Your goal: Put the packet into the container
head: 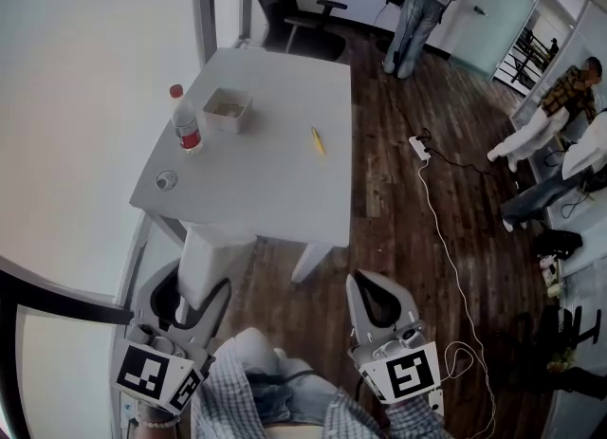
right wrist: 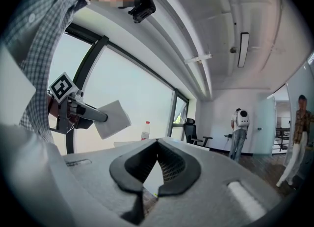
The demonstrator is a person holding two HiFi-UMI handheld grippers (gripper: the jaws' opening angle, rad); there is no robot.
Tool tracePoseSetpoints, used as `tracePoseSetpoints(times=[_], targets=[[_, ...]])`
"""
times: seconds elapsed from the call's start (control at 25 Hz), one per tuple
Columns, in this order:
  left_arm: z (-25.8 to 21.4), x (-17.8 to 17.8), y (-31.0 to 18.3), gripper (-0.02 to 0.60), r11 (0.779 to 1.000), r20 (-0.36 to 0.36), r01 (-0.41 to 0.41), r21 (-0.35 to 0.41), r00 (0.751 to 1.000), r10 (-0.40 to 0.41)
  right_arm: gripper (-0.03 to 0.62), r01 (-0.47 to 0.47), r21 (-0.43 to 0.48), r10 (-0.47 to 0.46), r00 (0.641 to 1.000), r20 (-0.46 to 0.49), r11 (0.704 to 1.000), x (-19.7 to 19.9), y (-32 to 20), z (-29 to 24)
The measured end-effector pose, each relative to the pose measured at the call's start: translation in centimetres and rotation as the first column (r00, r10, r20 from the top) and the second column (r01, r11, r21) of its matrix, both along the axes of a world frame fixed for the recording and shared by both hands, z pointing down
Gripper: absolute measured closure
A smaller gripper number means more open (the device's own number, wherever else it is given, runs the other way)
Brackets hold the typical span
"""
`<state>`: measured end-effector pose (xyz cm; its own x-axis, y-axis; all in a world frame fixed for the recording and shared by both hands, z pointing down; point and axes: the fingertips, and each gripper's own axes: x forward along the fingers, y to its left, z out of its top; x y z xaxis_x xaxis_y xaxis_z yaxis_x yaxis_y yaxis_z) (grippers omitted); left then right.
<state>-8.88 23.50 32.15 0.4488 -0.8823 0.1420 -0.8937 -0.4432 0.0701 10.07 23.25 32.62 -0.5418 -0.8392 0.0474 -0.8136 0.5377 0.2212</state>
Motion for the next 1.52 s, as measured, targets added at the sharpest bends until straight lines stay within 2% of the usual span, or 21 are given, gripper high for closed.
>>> tracePoseSetpoints(times=[0.6, 1.08, 1.52], targets=[[-0.3, 0.1, -0.5, 0.322, 1.000, 0.005, -0.014, 0.010, 1.000, 0.014, 0.595, -0.016, 0.005, 0.016, 1.000, 0.004, 1.000, -0.3, -0.3, 0.1], [-0.1, 0.8, -3.7, 0.322, 0.999, 0.008, -0.044, 0.003, 0.999, 0.044, 0.595, -0.061, 0.001, 0.061, 0.998, -0.026, 0.998, 0.5, -3.4, 0.6], [0.5, 0.3, -8.6, 0.322, 0.998, 0.020, -0.053, -0.027, 0.998, 0.053, 0.595, -0.048, -0.040, 0.048, 0.999, 0.006, 0.998, -0.8, -7.8, 0.5]])
